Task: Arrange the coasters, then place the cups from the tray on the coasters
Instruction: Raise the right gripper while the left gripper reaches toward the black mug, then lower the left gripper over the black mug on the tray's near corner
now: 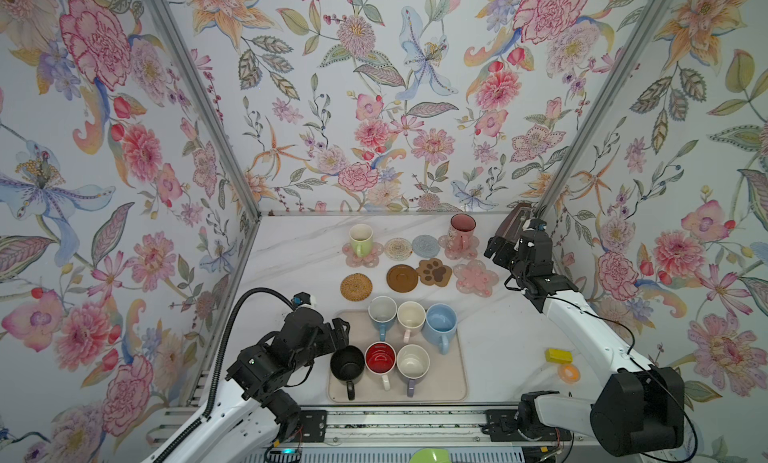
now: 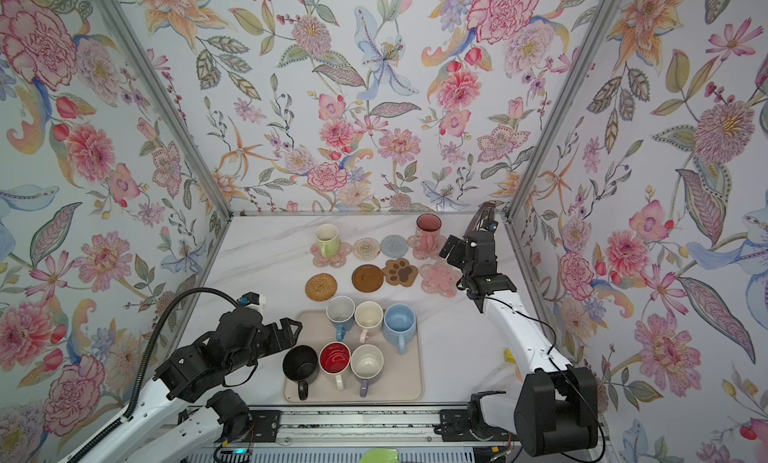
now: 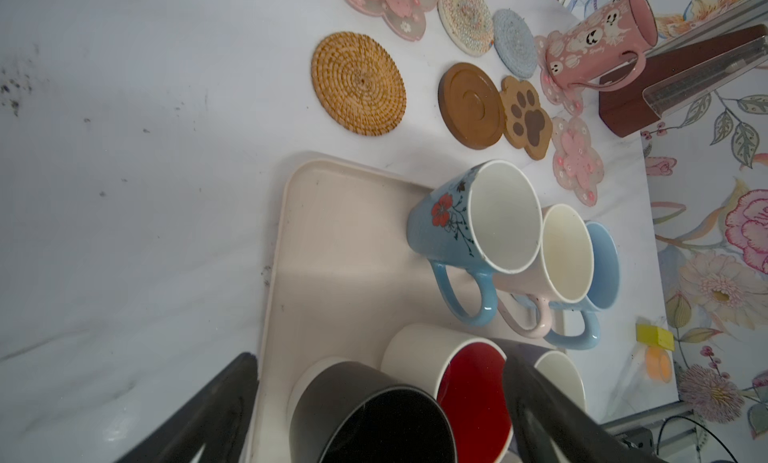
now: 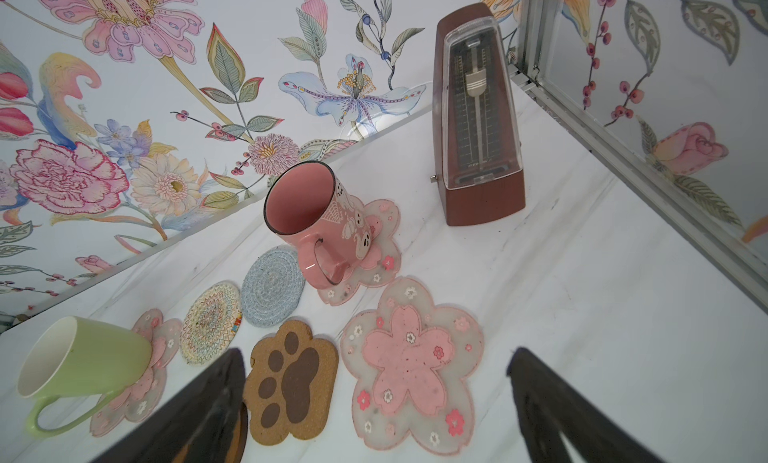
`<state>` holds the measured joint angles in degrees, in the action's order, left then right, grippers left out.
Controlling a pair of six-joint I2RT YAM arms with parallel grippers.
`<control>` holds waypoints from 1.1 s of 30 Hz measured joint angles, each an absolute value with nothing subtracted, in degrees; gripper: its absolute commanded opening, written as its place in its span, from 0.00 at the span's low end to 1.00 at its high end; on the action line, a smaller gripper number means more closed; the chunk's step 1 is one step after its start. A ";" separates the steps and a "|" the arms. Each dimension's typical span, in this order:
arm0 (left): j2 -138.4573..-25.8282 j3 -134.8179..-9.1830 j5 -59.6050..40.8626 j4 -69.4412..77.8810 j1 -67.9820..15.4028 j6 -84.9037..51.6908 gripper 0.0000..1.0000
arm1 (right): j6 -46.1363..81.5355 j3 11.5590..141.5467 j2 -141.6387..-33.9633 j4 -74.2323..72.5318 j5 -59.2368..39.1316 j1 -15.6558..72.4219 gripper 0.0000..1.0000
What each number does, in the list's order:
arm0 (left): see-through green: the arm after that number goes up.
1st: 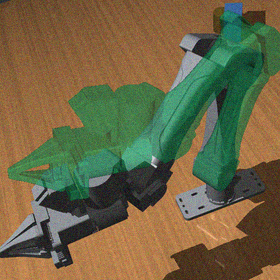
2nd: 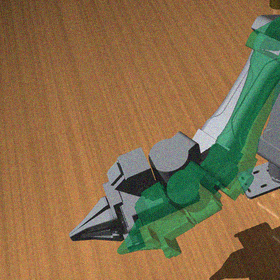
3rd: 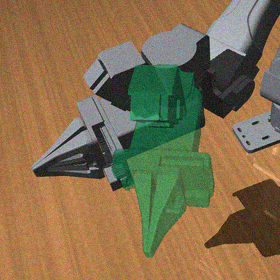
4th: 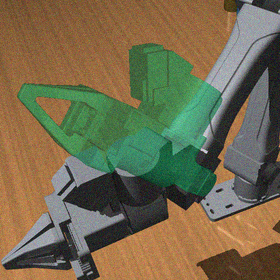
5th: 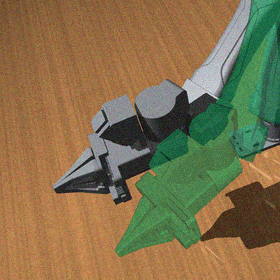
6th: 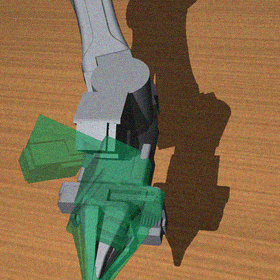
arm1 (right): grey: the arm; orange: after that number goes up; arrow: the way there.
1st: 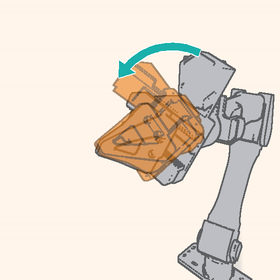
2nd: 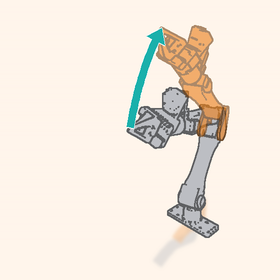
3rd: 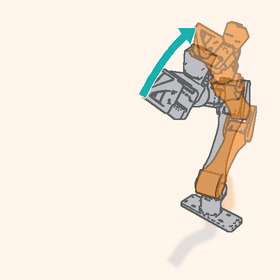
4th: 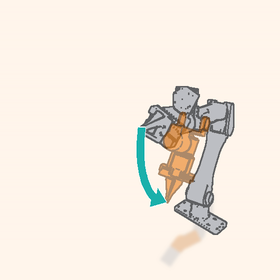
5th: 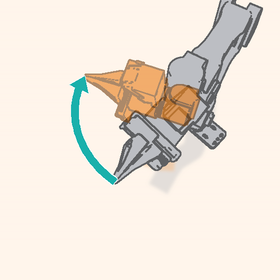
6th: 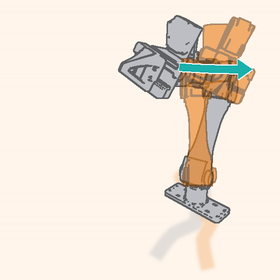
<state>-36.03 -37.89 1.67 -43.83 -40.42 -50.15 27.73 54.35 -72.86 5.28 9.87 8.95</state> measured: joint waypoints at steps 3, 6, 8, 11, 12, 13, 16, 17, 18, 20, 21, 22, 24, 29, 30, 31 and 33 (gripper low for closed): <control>-36.95 -38.96 1.72 -46.61 -44.07 -52.84 0.93 | 27.92 54.35 -72.86 5.30 9.87 9.06 0.99; -37.43 -39.94 1.67 -49.17 -47.03 -54.68 0.93 | 28.08 54.35 -72.86 5.37 10.02 9.28 0.99; -37.45 -40.45 1.61 -50.63 -48.01 -55.66 0.93 | 28.38 54.35 -72.86 5.52 10.07 9.52 0.99; -37.43 -41.01 1.45 -52.27 -49.60 -57.19 0.93 | 28.67 54.30 -72.84 5.89 10.09 10.02 0.99; -37.41 -41.04 1.48 -52.69 -50.46 -57.84 0.93 | 28.82 54.30 -72.84 5.98 10.09 10.13 0.99; -37.41 -41.04 1.52 -53.08 -51.51 -58.54 0.93 | 29.02 54.30 -72.84 6.11 10.11 10.33 0.99; -37.52 -41.01 1.69 -53.41 -54.52 -60.36 0.93 | 29.30 54.30 -72.77 6.37 10.37 10.74 0.99; -37.63 -41.01 1.74 -53.39 -55.53 -60.93 0.92 | 29.43 54.30 -72.75 6.37 10.55 10.90 0.99; -37.85 -41.01 1.85 -53.39 -56.66 -61.54 0.93 | 29.45 54.30 -72.75 6.39 10.70 11.03 0.99; -38.44 -41.01 1.96 -53.36 -58.89 -62.83 0.92 | 29.47 54.30 -72.75 6.48 10.98 11.31 0.99; -38.76 -41.01 2.00 -53.34 -60.12 -63.46 0.93 | 29.47 54.30 -72.75 6.59 11.14 11.53 0.99; -39.13 -40.95 2.13 -53.34 -61.36 -64.14 0.92 | 29.47 54.30 -72.75 6.66 11.20 11.62 0.99; -39.72 -40.75 2.20 -53.39 -63.66 -65.36 0.92 | 29.56 54.30 -72.75 6.79 11.42 11.92 0.99; -40.51 -40.53 3.03 -54.00 -68.27 -67.88 0.90 | 29.91 54.30 -72.75 6.83 12.08 12.84 0.99; -40.51 -40.51 3.29 -54.19 -68.82 -68.25 0.90 | 29.98 54.30 -72.75 6.85 12.29 13.08 0.99; -40.51 -40.51 3.42 -54.39 -69.23 -68.55 0.89 | 30.09 54.30 -72.75 6.85 12.45 13.23 0.99; -40.51 -40.29 3.44 -54.46 -69.95 -69.14 0.87 | 30.33 54.30 -72.75 6.85 12.51 13.54 0.99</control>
